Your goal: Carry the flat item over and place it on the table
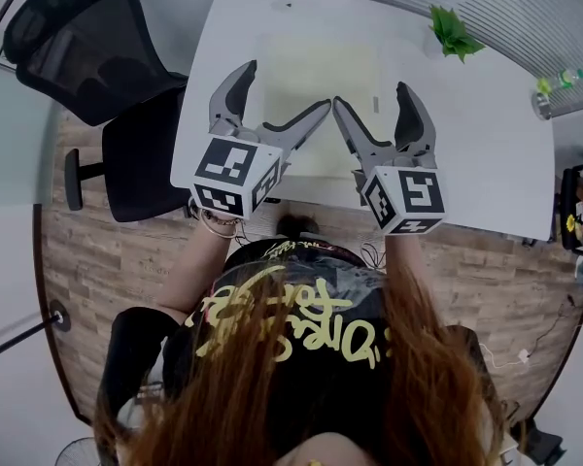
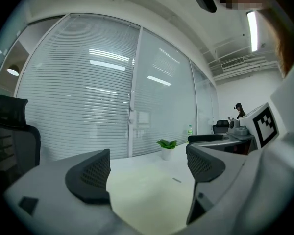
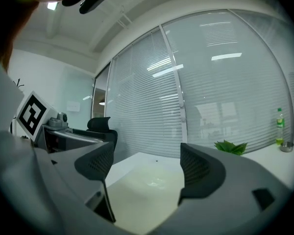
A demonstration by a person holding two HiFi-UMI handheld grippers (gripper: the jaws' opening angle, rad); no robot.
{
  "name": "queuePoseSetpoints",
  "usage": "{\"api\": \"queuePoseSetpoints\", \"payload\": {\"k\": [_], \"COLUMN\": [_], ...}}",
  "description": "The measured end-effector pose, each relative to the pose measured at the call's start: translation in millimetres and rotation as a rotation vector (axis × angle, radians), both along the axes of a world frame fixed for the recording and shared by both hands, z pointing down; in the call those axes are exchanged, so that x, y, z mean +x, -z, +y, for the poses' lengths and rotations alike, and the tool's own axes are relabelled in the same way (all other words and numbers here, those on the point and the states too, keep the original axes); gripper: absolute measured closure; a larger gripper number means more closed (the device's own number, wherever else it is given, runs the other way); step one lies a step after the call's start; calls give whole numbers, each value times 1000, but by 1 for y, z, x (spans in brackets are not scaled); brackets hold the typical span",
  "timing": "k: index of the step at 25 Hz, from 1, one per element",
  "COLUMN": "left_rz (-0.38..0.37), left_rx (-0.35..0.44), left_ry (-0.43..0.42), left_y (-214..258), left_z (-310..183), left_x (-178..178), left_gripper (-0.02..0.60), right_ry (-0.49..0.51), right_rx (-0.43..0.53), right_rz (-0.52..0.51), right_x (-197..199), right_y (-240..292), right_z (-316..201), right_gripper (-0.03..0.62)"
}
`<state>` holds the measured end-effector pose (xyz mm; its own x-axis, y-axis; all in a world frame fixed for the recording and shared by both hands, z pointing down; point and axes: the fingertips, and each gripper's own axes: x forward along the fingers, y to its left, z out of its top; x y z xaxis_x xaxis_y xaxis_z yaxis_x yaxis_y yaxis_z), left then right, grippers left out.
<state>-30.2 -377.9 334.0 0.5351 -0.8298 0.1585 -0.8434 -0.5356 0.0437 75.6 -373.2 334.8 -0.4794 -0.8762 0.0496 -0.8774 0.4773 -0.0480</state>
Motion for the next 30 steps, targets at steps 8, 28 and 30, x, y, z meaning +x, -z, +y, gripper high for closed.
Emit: {"api": "queuePoseSetpoints", "payload": {"k": [8, 28, 30], "left_rz": [41, 76, 75], "left_rx": [102, 195, 197], "left_ry": [-8, 9, 17], "left_y": [42, 75, 74], "left_z": [9, 17, 18], "left_x": [-4, -3, -2], "left_gripper": [98, 295, 327], "right_ry": [38, 93, 99], "right_rx": [92, 208, 206], "right_rz": [-32, 11, -7], "right_x": [-5, -13, -13], "right_y": [39, 71, 72], "right_z": [10, 27, 27], "right_gripper": [163, 388, 393]}}
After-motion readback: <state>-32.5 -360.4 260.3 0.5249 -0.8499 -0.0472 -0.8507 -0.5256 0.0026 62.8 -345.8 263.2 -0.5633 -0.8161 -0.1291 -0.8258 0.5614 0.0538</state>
